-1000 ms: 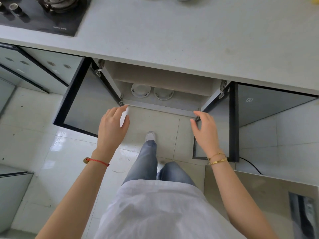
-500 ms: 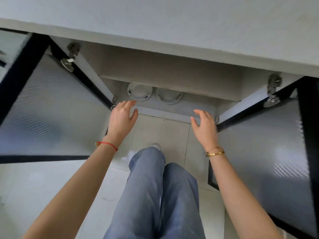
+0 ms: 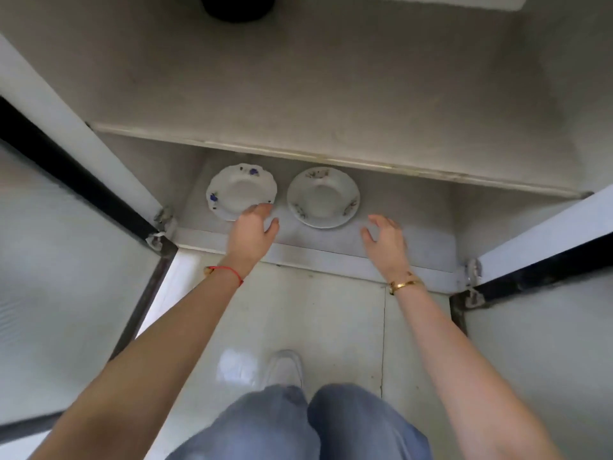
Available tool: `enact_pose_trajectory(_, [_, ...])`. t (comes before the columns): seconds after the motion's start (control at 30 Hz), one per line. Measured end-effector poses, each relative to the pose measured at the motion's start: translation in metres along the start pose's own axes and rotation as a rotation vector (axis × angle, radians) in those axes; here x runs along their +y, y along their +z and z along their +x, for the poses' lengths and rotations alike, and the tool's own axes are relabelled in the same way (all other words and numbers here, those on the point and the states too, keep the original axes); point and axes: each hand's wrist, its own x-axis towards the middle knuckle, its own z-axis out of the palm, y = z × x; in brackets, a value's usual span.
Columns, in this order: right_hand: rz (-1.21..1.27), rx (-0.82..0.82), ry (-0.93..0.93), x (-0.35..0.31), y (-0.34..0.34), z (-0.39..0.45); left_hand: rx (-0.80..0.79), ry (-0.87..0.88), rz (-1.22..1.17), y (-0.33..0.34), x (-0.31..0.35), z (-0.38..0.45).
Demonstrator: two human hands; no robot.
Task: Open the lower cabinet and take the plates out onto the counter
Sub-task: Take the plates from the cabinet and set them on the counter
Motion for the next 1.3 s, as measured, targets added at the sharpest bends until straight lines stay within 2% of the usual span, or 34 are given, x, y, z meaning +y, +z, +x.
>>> enact_pose_trajectory(0.33, [-0.004, 0.045, -0.008, 0.055, 0.081, 0.104, -0.064, -0.1, 0.042, 0.096, -0.051, 0.103])
enact_pose_trajectory(0.57, [0.054, 0.031, 0.05, 0.064, 0.102, 0.135, -0.08, -0.168, 0.032, 0.118, -0.056, 0.131])
enact_pose_trajectory(0.73, [0.072, 0.031, 0.055, 0.069, 0.109, 0.141, -0.107, -0.243, -0.029, 0.13, -0.064, 0.135])
enact_pose_trajectory(0.83, [0.125, 0.042, 0.076, 0.07, 0.112, 0.14, -0.146, -0.228, -0.058, 0.133, -0.068, 0.133])
enact_pose_trajectory(1.2, [0.277, 0.109, 0.101, 0.073, 0.115, 0.099, -0.079, -0.295, -0.296, 0.132, -0.066, 0.097])
enact_pose_trajectory(1.3, [0.31, 0.103, 0.097, 0.076, 0.116, 0.079, -0.069, -0.369, -0.344, 0.134, -0.074, 0.08])
